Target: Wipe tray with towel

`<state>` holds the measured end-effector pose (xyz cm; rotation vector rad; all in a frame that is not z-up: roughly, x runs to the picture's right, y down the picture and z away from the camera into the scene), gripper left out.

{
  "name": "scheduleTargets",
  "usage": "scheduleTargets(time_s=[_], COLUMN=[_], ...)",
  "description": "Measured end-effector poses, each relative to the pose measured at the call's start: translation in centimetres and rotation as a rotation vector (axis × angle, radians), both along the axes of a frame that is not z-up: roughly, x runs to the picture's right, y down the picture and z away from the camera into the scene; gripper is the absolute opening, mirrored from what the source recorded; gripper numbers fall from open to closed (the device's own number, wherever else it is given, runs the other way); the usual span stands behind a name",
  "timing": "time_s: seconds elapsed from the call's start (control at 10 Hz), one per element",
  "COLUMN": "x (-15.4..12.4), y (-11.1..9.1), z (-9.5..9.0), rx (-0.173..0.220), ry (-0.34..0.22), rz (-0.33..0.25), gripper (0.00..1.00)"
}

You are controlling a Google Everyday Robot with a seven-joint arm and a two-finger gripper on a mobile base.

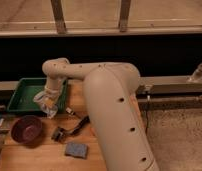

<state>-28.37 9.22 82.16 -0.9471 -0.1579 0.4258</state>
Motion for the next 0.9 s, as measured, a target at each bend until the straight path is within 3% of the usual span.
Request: scheduleTargets(time_s=[0.4, 0.6, 0.9], x=[-2.1, -4.1, -3.7], y=[-1.1, -1.5, -2.0], z=[1.5, 1.2, 1.3], rx=[0.003, 0.023, 0.033], ry=[-0.044, -0.079, -0.070], rz=[-0.038, -0.045, -0.031], gripper=[0.00, 0.00, 0.00])
